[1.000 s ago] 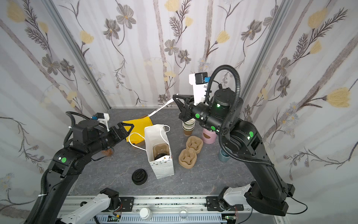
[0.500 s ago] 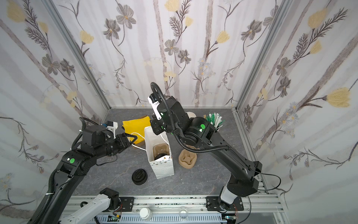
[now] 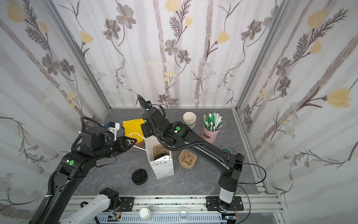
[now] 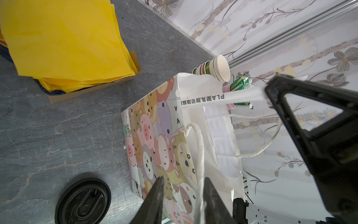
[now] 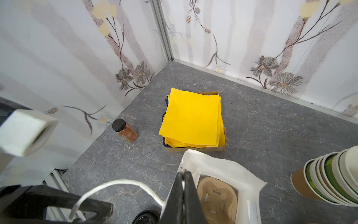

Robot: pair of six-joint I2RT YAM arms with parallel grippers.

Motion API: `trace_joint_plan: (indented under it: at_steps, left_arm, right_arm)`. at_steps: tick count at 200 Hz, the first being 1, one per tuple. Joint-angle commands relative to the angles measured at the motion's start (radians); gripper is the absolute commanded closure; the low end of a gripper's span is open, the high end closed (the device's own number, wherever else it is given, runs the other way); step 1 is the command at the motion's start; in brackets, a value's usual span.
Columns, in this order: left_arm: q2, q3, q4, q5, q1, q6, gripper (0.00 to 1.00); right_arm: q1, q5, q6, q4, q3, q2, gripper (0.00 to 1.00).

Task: Pack the takeout coffee

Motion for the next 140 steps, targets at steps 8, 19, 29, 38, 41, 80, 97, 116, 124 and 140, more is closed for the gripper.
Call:
trace_joint_plan:
  at_steps: [8,19,29,38,41,80,97,116,124,140]
  left_arm:
    - [0.006,0.003,0.012,0.024,0.000,0.049,0.67]
    - [0.007,0.005,0.010,0.030,0.000,0.058,0.67]
    - [0.009,0.008,0.008,0.031,0.001,0.064,0.67]
    - [0.009,0.009,0.007,0.034,0.000,0.067,0.67]
    - [0.010,0.008,0.007,0.032,0.000,0.067,0.66]
    - [0.005,0.000,0.006,0.022,-0.001,0.068,0.63]
    - [0.005,-0.002,0.005,0.020,0.000,0.071,0.63]
    - [0.005,-0.003,0.005,0.020,-0.001,0.070,0.62]
    - [0.004,-0.002,0.005,0.018,-0.001,0.070,0.62]
    - [0.004,-0.001,0.005,0.015,0.000,0.069,0.61]
  right_arm:
    - [-0.007,0.004,0.072,0.071,-0.041,0.036,1.00]
    - [-0.007,-0.001,0.082,0.084,-0.058,0.043,1.00]
    - [-0.007,-0.009,0.091,0.103,-0.081,0.044,1.00]
    - [-0.007,-0.014,0.101,0.119,-0.105,0.045,1.00]
    - [-0.007,-0.016,0.104,0.125,-0.112,0.044,1.00]
    - [-0.010,-0.027,0.144,0.163,-0.188,0.053,1.00]
    - [-0.012,-0.034,0.151,0.164,-0.194,0.065,1.00]
    - [-0.013,-0.045,0.151,0.167,-0.188,0.072,0.88]
    - [-0.012,-0.051,0.151,0.167,-0.179,0.070,0.81]
    - [-0.013,-0.051,0.151,0.163,-0.163,0.058,0.68]
